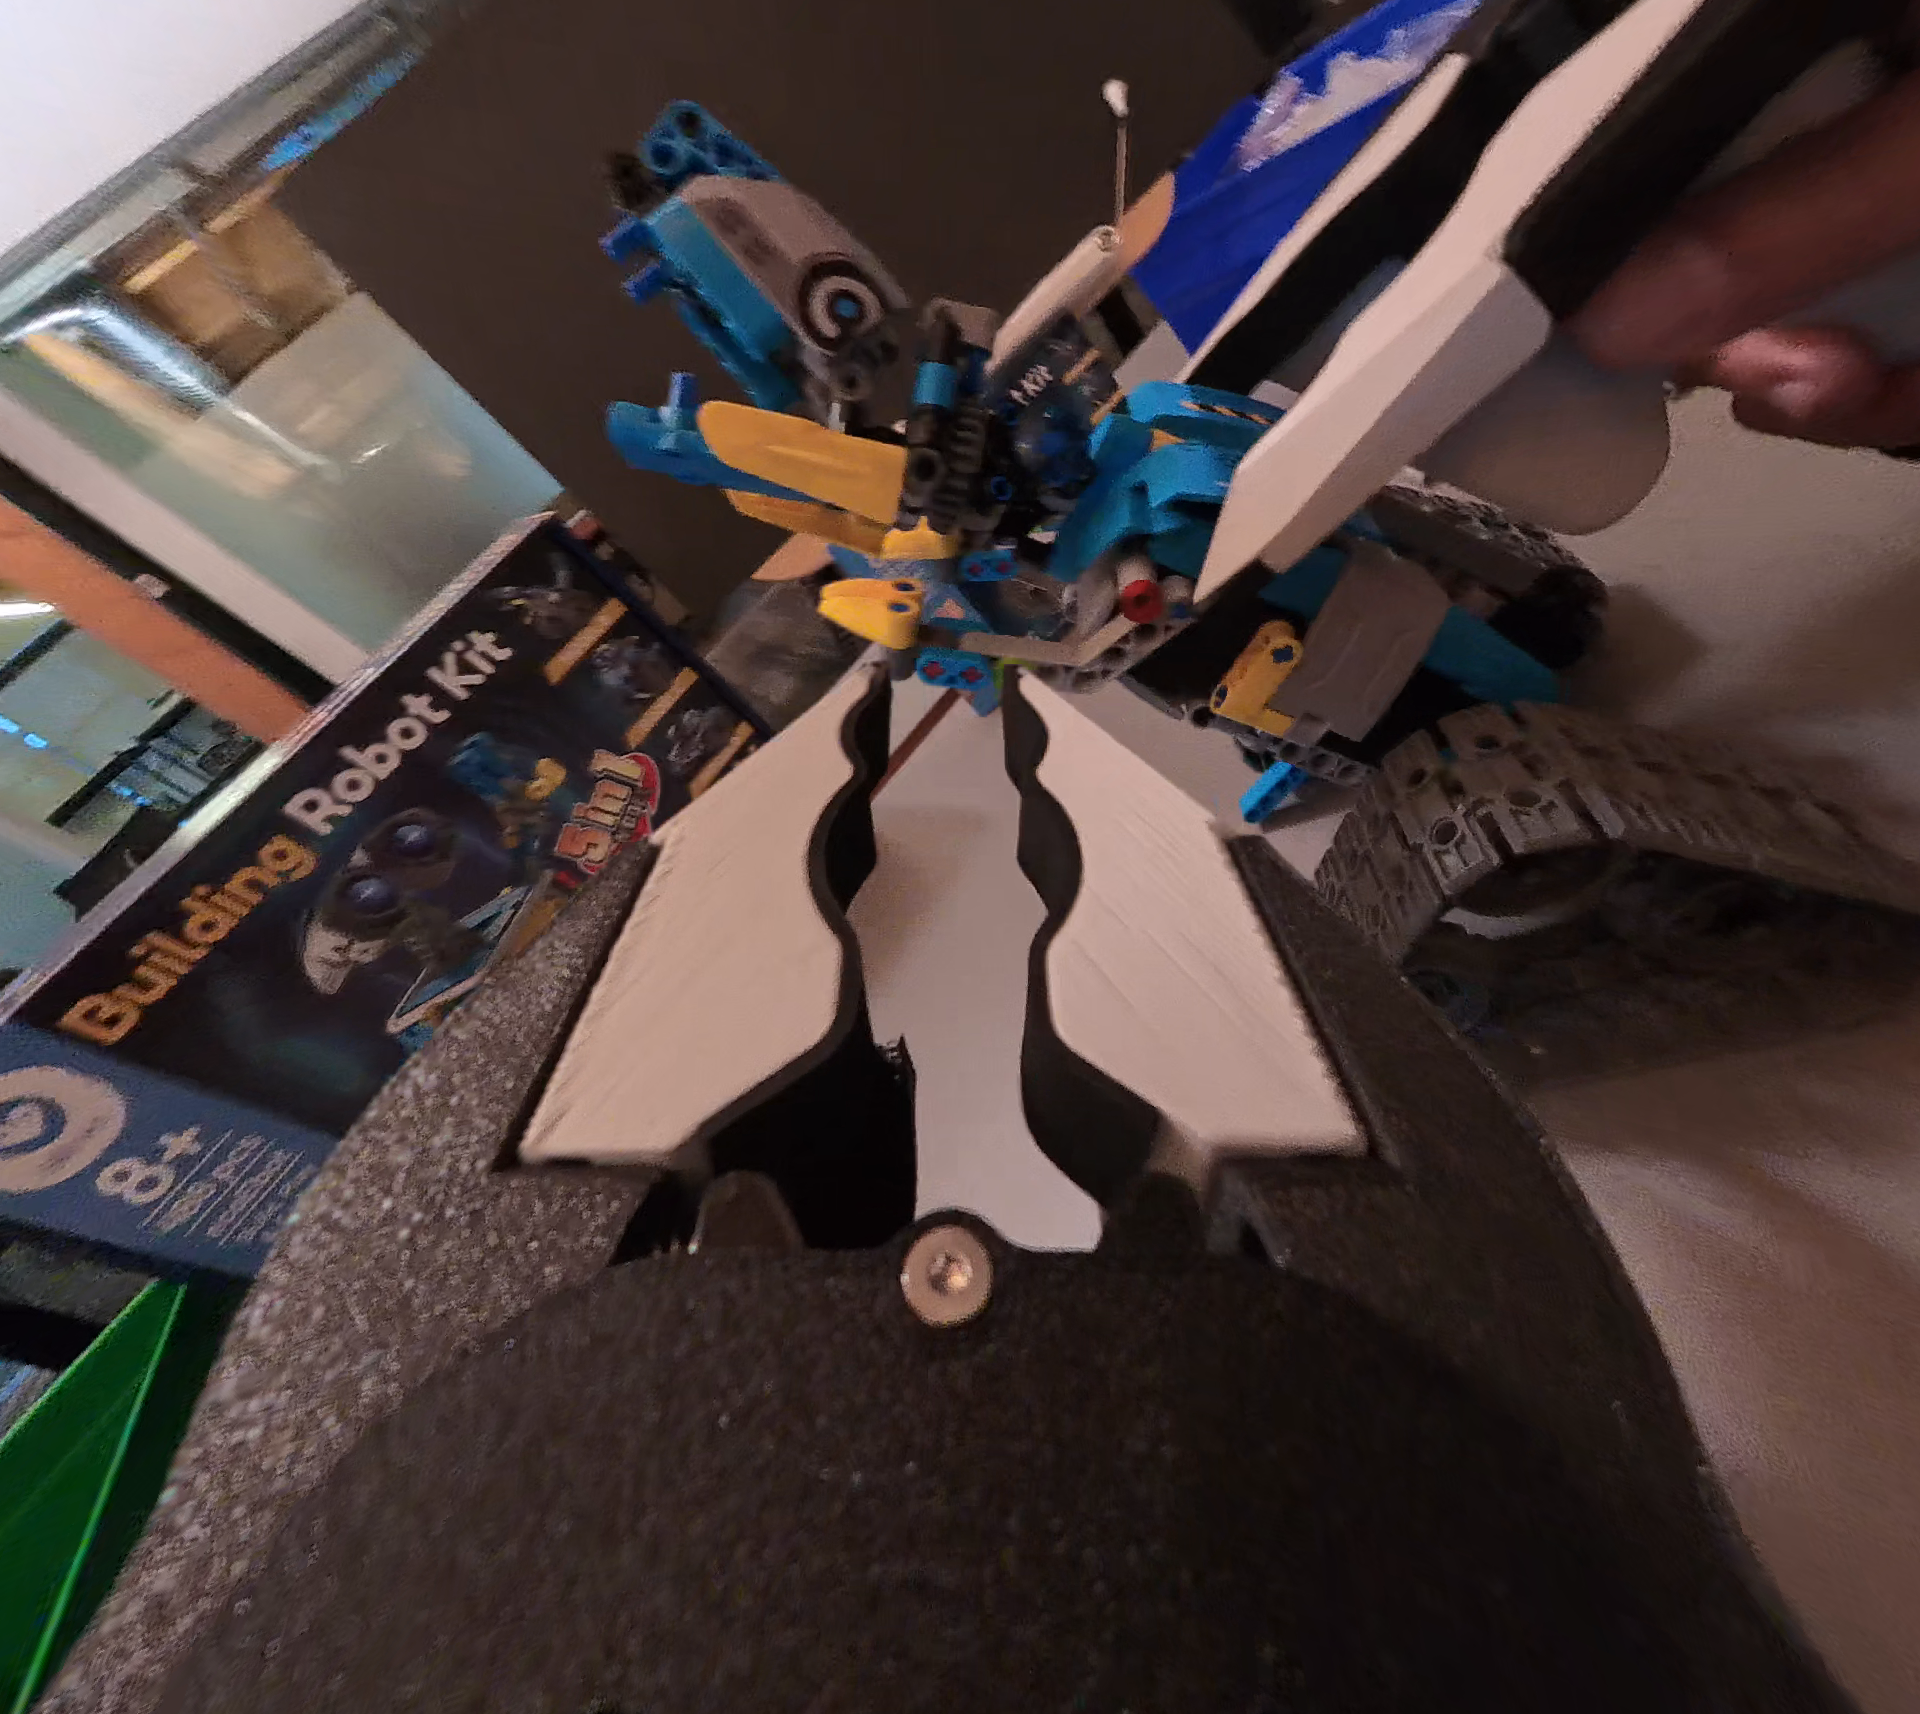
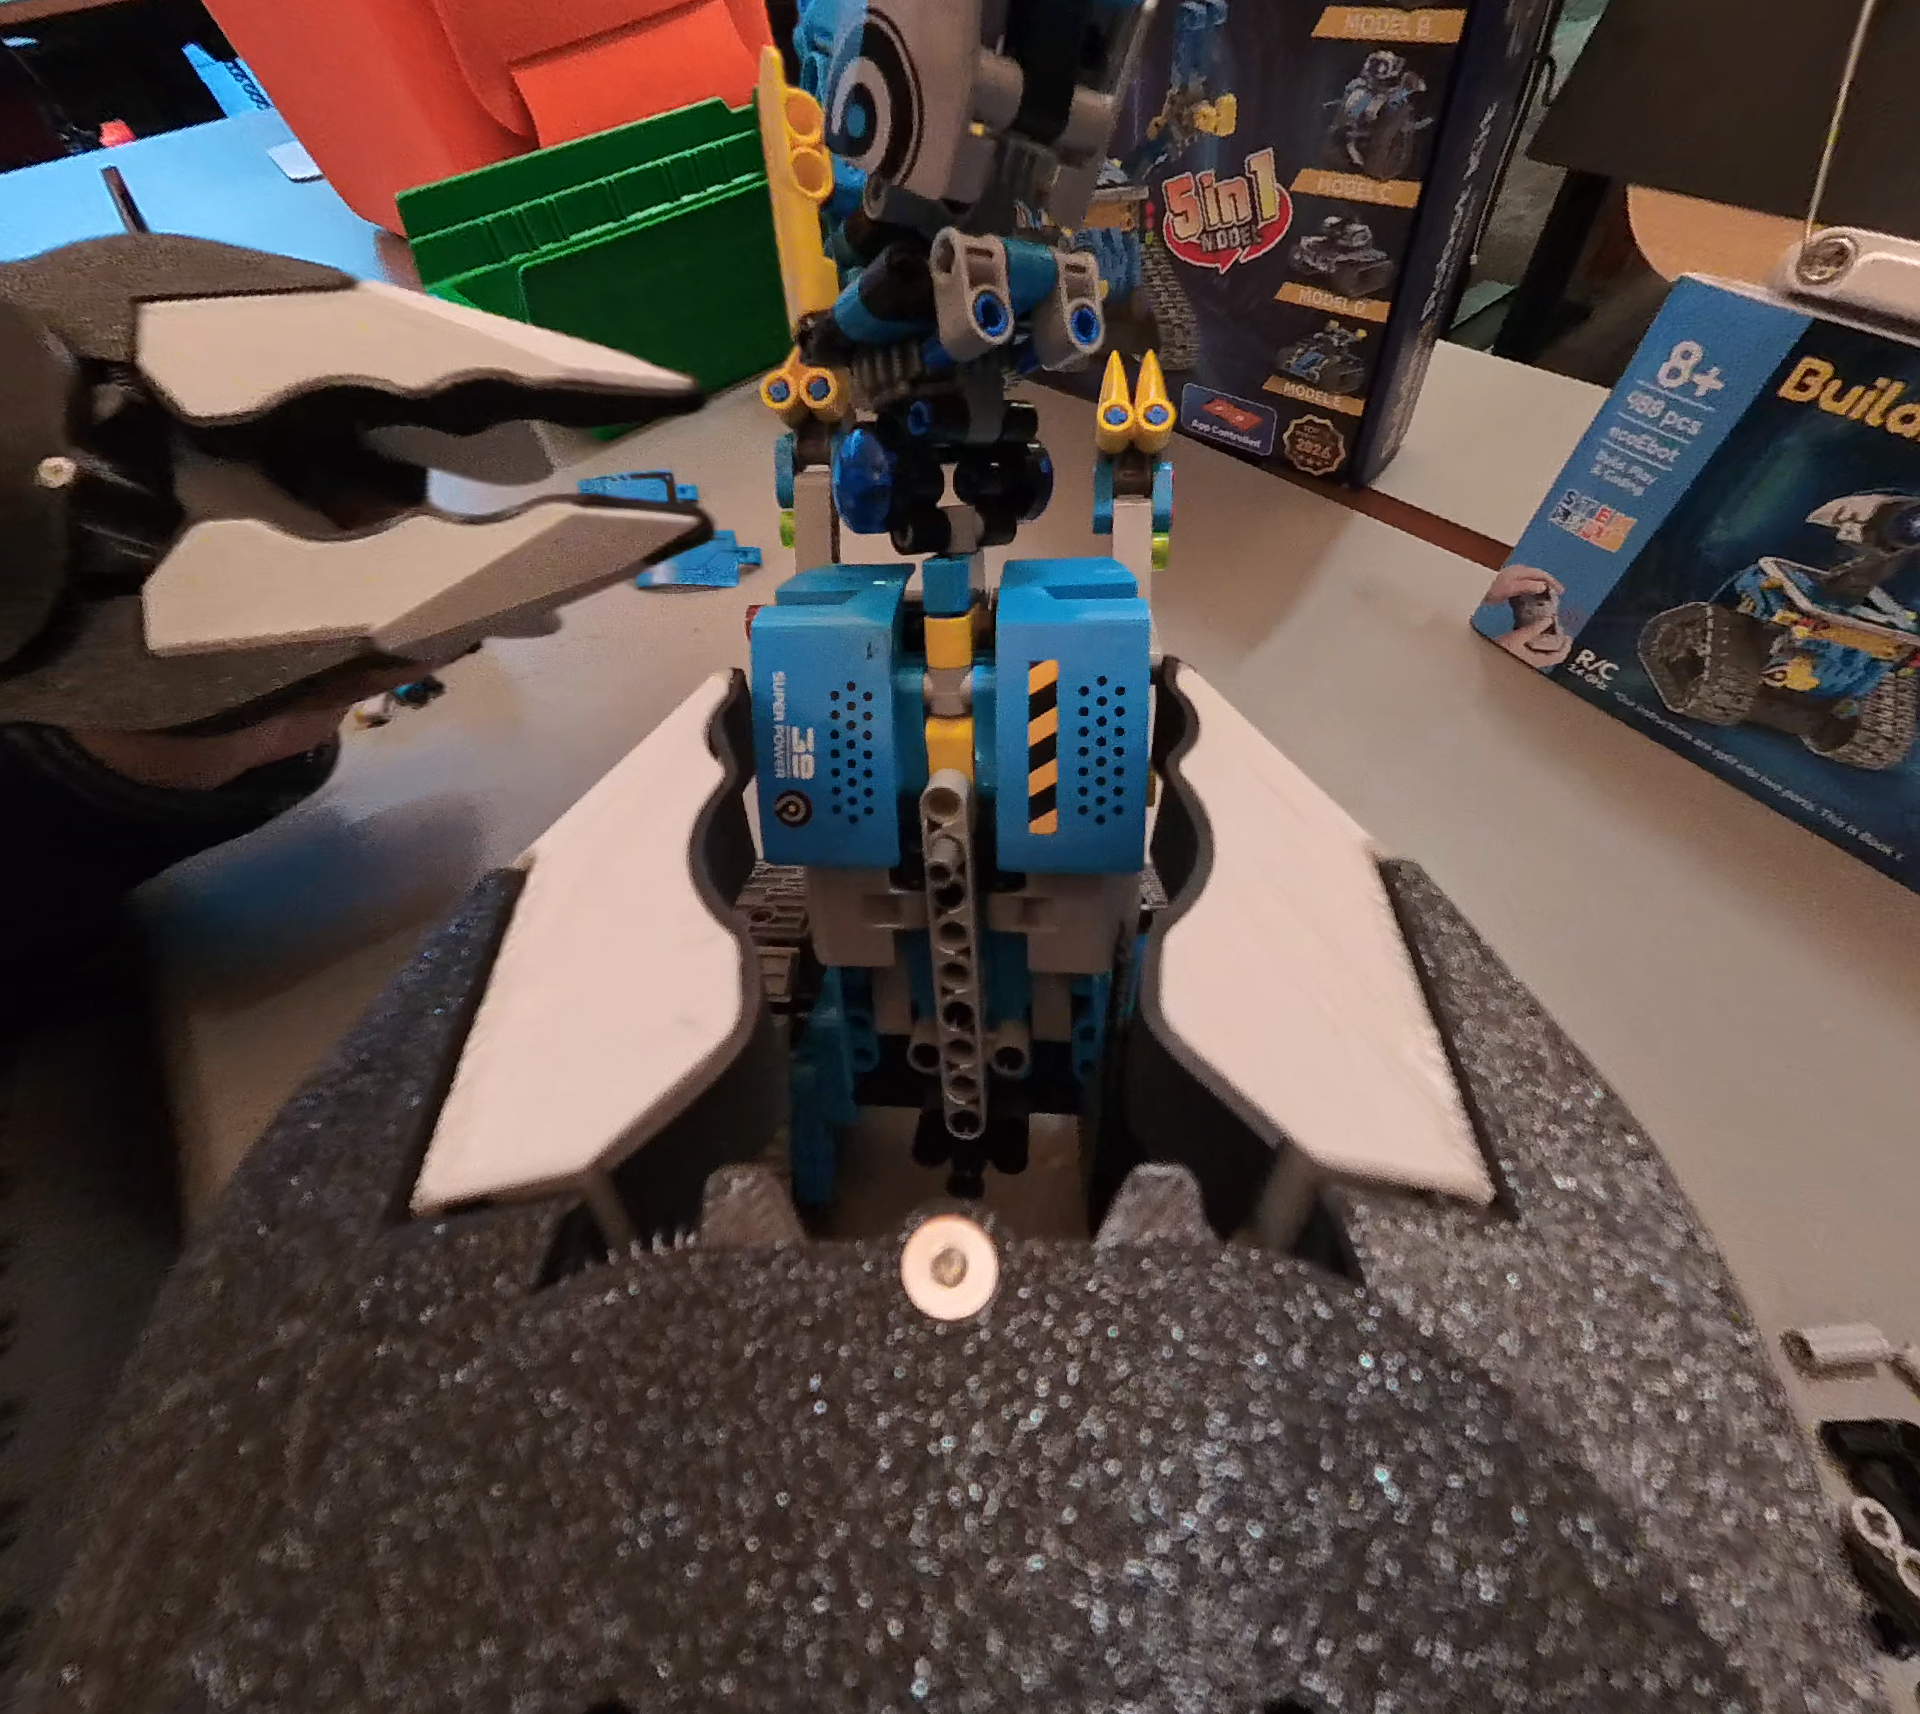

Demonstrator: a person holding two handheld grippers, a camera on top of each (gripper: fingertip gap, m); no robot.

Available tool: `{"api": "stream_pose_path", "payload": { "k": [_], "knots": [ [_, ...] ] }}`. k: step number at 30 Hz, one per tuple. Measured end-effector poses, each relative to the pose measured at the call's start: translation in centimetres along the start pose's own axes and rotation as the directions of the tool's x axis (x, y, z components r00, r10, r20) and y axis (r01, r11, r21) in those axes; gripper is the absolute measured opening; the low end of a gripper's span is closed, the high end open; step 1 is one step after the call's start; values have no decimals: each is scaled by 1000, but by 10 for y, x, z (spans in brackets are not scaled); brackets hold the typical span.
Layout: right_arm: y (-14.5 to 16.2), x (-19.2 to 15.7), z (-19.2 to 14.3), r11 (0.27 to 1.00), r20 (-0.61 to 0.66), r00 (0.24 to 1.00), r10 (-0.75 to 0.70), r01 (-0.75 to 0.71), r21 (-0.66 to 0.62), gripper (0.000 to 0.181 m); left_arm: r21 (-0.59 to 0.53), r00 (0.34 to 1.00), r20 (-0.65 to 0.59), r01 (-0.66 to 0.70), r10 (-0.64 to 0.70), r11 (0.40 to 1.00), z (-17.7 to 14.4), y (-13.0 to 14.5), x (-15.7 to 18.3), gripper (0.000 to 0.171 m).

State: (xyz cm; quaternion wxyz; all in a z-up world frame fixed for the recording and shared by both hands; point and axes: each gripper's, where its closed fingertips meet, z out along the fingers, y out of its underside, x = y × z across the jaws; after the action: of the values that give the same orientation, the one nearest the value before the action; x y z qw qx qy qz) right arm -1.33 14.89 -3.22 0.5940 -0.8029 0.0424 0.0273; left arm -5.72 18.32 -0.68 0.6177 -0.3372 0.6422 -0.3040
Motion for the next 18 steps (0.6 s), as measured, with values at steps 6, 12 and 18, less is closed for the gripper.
{"api": "stream_pose_path", "payload": {
  "k": [6,12,18],
  "knots": [
    [11,2,-3,991,-132,984,-120,110,-78,76,58,974,-168,162,-151,985,3,-22,34,22],
    [15,1,-3,984,-159,973,-166,152,-98,77,-3,961,-184,212,-209,977,13,-11,37,22],
    [6,1,-2,988,-157,976,-153,150,-31,75,-42,936,-211,278,-281,960,19,-4,40,14]
  ]
}}
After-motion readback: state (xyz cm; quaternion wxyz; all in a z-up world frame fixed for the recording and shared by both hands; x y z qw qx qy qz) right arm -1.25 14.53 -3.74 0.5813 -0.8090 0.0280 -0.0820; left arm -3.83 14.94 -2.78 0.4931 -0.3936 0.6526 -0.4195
